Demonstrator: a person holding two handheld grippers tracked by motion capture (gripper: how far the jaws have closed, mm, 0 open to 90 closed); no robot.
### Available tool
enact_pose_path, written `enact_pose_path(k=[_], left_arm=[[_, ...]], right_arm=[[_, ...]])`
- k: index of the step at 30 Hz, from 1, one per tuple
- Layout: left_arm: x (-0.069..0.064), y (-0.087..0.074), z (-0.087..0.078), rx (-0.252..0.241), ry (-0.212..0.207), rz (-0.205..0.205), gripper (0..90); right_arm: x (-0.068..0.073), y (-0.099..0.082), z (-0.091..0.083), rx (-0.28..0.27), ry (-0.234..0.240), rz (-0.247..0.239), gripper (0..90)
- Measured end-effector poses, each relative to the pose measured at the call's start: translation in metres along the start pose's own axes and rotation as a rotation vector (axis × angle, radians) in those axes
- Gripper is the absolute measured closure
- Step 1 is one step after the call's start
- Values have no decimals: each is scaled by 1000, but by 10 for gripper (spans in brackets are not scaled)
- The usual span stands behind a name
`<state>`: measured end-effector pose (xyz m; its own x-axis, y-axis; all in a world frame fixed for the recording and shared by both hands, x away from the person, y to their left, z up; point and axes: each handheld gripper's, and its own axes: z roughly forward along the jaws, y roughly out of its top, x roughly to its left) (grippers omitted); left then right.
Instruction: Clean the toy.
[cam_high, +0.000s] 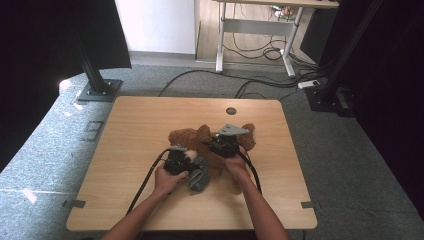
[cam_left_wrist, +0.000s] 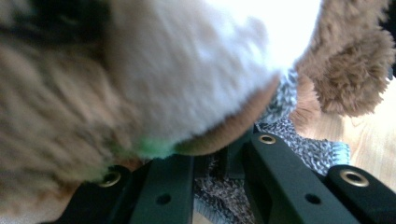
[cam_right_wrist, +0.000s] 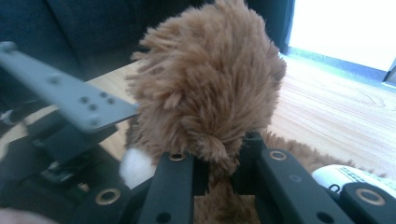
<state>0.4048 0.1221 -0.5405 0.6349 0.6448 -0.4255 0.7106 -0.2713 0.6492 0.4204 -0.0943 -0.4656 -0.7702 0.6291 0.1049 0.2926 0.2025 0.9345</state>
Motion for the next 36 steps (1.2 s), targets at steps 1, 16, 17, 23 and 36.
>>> enact_pose_path(k=[1,16,17,23,36], left_arm=[[2,0,1,0,2,-9,833],[0,-5,-5,13,-3,-40,827],[0,-6,-6,14,-5,-38,827],[0,-13,-14,26,-16,-32,825],[-5,-27,-71,49,-81,52,826]], right_arm=[[4,-1,-4,-7,5,-2,801],[18,-25,-22,-54,31,61,800],[18,-25,-22,-54,31,61,800],[25,-35,-25,-55,42,51,800],[28,-53,-23,-59,48,53,800]])
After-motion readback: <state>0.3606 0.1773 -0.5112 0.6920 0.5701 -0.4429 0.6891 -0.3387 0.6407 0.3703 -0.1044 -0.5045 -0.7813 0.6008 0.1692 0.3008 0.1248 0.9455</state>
